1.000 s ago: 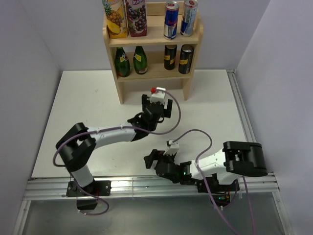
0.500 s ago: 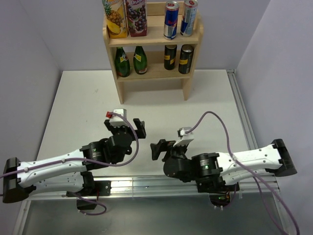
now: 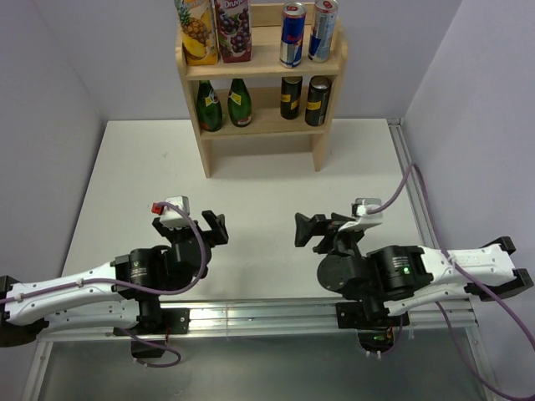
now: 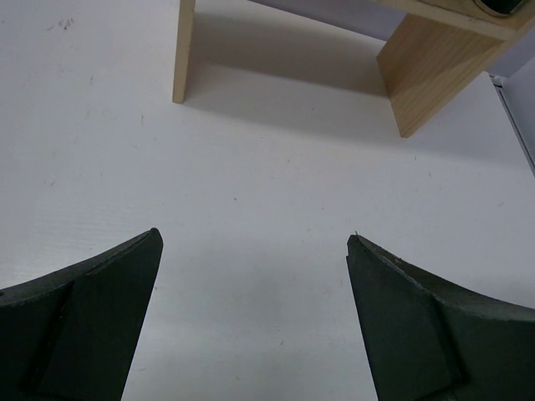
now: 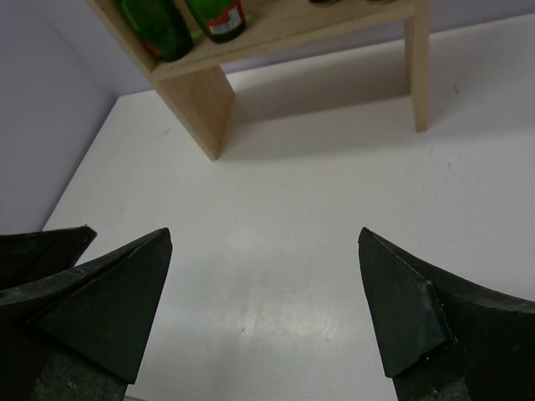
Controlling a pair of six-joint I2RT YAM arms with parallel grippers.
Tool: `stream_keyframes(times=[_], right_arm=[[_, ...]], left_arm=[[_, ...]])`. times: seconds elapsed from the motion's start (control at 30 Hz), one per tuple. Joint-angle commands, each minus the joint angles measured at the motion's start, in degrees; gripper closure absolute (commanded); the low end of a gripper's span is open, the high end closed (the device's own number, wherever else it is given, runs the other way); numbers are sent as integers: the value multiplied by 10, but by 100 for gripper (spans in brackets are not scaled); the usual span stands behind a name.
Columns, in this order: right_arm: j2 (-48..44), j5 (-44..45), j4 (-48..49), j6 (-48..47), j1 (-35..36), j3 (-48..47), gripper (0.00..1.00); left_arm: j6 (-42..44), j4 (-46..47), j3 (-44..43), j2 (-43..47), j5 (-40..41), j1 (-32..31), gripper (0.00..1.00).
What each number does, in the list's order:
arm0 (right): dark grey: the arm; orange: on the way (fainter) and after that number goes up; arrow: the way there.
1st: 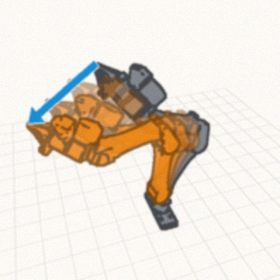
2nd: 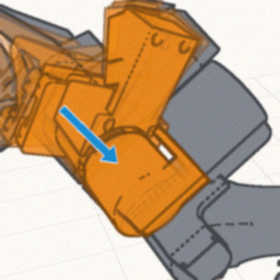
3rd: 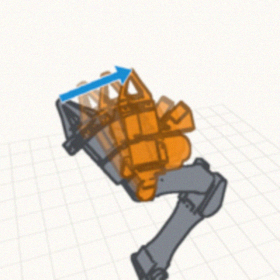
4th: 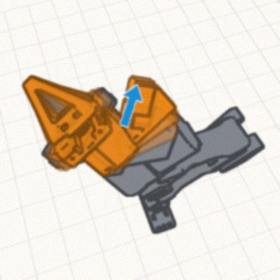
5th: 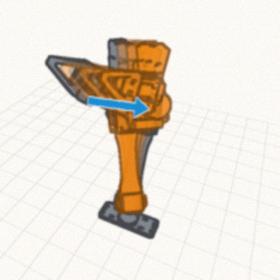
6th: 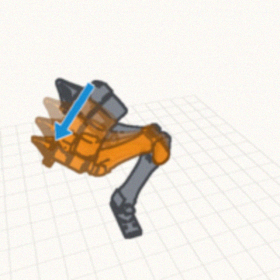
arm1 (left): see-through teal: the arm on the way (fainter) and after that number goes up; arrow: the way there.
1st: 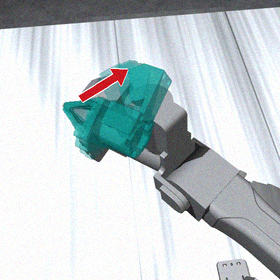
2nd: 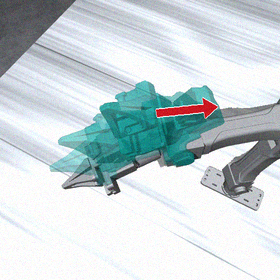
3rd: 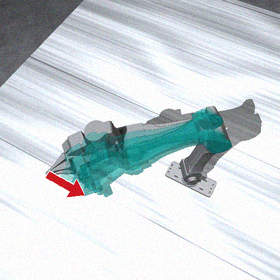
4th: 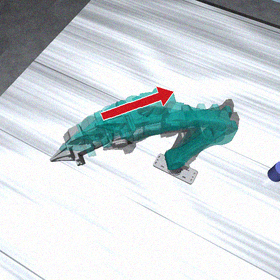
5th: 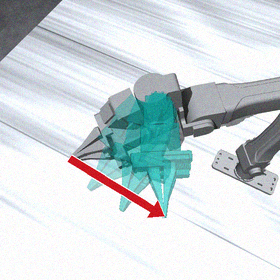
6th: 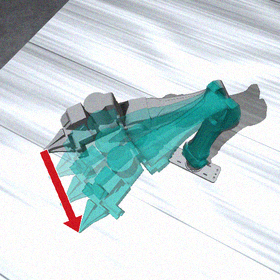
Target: Place and organize the beverage onto the shelf
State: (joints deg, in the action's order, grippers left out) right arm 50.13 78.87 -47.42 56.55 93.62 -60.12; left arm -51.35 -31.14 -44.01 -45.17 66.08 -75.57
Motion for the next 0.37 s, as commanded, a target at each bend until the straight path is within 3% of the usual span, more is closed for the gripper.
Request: stream_keyframes(times=[0.0,0.17,0.33], right_arm=[[-39,60,41,-92,4,-4,0],[-84,61,126,-173,4,32,0],[-79,74,88,-131,5,25,0]], left_arm=[[-18,-28,-27,4,31,-7,1],[-26,-40,-30,-6,40,-11,1],[-58,-74,-41,-17,53,-13,1]])
